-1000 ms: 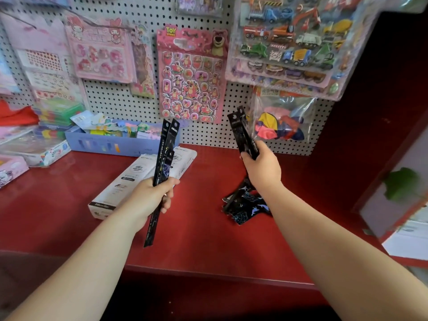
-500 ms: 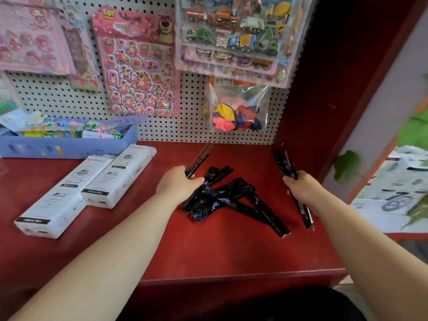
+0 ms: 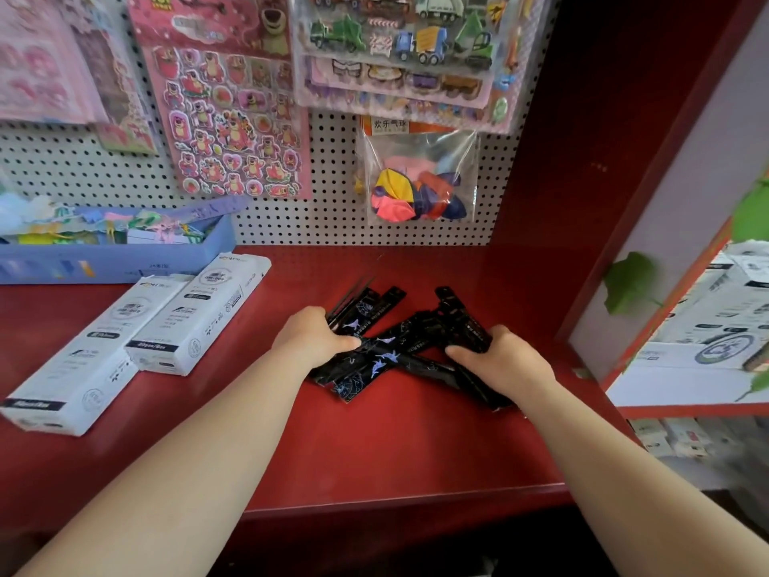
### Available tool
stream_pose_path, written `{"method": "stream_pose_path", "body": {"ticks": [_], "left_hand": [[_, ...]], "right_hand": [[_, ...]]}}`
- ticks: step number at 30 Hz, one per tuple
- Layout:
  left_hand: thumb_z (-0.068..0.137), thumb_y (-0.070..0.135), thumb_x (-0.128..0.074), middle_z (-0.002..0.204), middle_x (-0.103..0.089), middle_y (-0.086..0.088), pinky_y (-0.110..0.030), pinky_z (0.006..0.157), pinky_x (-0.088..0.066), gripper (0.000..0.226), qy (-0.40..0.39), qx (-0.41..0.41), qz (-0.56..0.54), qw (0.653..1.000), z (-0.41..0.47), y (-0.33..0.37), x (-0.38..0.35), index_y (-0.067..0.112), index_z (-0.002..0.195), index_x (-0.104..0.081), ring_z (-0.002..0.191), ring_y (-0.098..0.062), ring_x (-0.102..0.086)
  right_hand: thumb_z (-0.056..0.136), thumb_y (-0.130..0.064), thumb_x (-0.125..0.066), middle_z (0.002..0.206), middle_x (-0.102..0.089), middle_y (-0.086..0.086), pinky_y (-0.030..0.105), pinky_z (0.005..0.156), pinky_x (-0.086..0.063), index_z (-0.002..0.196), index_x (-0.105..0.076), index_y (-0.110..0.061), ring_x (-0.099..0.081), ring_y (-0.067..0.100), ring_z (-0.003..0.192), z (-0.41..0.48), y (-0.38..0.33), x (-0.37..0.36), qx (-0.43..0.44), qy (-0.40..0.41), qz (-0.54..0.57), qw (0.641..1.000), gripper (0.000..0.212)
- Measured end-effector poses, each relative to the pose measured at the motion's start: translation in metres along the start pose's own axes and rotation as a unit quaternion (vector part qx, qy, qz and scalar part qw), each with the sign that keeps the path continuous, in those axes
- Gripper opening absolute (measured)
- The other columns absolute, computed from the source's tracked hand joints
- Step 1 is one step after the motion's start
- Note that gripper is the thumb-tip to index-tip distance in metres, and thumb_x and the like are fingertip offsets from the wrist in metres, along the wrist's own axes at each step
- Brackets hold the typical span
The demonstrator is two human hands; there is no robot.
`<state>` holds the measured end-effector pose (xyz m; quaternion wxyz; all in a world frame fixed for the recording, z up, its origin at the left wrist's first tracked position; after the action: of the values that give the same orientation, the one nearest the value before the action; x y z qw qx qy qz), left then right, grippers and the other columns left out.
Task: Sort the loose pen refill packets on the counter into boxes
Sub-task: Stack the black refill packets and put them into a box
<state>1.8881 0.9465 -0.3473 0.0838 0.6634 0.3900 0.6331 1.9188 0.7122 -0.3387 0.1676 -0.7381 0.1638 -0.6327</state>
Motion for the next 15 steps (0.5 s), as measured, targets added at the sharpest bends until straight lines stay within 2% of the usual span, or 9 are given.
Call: {"method": "stream_pose_path", "body": {"ticks": [3, 6, 8, 9, 10, 12, 15], "left_hand": [[0.072, 0.029, -0.073, 0.104, -0.063, -0.012, -0.032, 0.078, -0.044, 0.049, -0.022, 0.012, -0.058, 0.998, 0.001, -0.005, 0.002, 0.001, 0.109, -0.057, 0.094, -0.026, -0.058], [0.072, 0.018, -0.074, 0.090, -0.062, -0.008, -0.028, 0.074, -0.045, 0.030, -0.046, 0.016, -0.147, 0.988, -0.005, -0.007, 0.004, 0.004, 0.097, -0.062, 0.085, -0.024, -0.058], [0.074, 0.012, -0.072, 0.080, -0.062, -0.002, -0.025, 0.063, -0.045, 0.012, -0.051, 0.010, -0.204, 0.978, -0.011, -0.008, 0.006, 0.011, 0.081, -0.062, 0.080, -0.022, -0.059], [0.075, 0.012, -0.071, 0.077, -0.061, 0.000, -0.023, 0.059, -0.044, 0.012, -0.054, 0.004, -0.227, 0.972, -0.014, -0.009, 0.006, 0.015, 0.076, -0.059, 0.076, -0.019, -0.059], [0.076, 0.013, -0.070, 0.076, -0.060, 0.002, -0.021, 0.057, -0.042, 0.014, -0.057, -0.002, -0.242, 0.969, -0.017, -0.010, 0.006, 0.018, 0.074, -0.057, 0.072, -0.015, -0.058], [0.078, 0.013, -0.068, 0.076, -0.059, 0.004, -0.019, 0.056, -0.041, 0.017, -0.055, -0.017, -0.256, 0.965, -0.022, -0.010, 0.007, 0.021, 0.072, -0.055, 0.068, -0.008, -0.056], [0.079, 0.012, -0.066, 0.081, -0.062, 0.000, -0.023, 0.064, -0.045, 0.010, -0.046, -0.026, -0.264, 0.963, -0.024, -0.012, 0.010, 0.019, 0.080, -0.059, 0.072, -0.011, -0.059]], "right_hand": [[0.075, -0.055, -0.061, 0.086, -0.056, -0.001, 0.029, 0.068, -0.041, 0.102, -0.048, -0.014, -0.061, 0.024, 0.092, 0.000, -0.006, -0.003, 0.007, -0.018, -0.019, 1.000, 0.051], [0.077, -0.035, -0.064, 0.077, -0.055, -0.001, 0.027, 0.063, -0.041, 0.102, -0.053, -0.012, -0.058, 0.023, 0.081, 0.004, -0.008, -0.003, 0.022, -0.032, -0.019, 0.999, 0.036], [0.077, -0.022, -0.063, 0.068, -0.051, -0.002, 0.027, 0.058, -0.040, 0.094, -0.055, -0.011, -0.055, 0.021, 0.073, 0.007, -0.006, -0.005, 0.027, -0.049, 0.005, 0.998, 0.022], [0.077, -0.018, -0.062, 0.065, -0.050, -0.002, 0.027, 0.056, -0.039, 0.087, -0.054, -0.012, -0.054, 0.020, 0.069, 0.008, -0.005, -0.005, 0.026, -0.056, 0.022, 0.998, 0.014], [0.077, -0.014, -0.061, 0.063, -0.049, -0.001, 0.027, 0.054, -0.037, 0.079, -0.052, -0.013, -0.052, 0.019, 0.064, 0.008, -0.005, -0.004, 0.025, -0.060, 0.041, 0.997, 0.009], [0.078, -0.010, -0.060, 0.060, -0.048, 0.000, 0.026, 0.050, -0.034, 0.070, -0.050, -0.013, -0.048, 0.016, 0.057, 0.007, -0.005, -0.002, 0.027, -0.068, 0.089, 0.993, 0.014], [0.080, -0.008, -0.061, 0.061, -0.046, 0.000, 0.024, 0.049, -0.034, 0.072, -0.051, -0.011, -0.046, 0.014, 0.056, 0.006, -0.008, 0.004, 0.051, -0.067, 0.155, 0.984, 0.014]]}}
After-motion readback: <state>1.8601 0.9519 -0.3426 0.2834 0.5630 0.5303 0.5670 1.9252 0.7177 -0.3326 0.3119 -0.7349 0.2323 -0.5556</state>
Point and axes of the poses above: each hand's wrist, its own z-axis towards the middle knuckle, its own x-axis out of the back of the hand, y = z × x, the point moved 4 cm from there along z, towards the middle knuckle
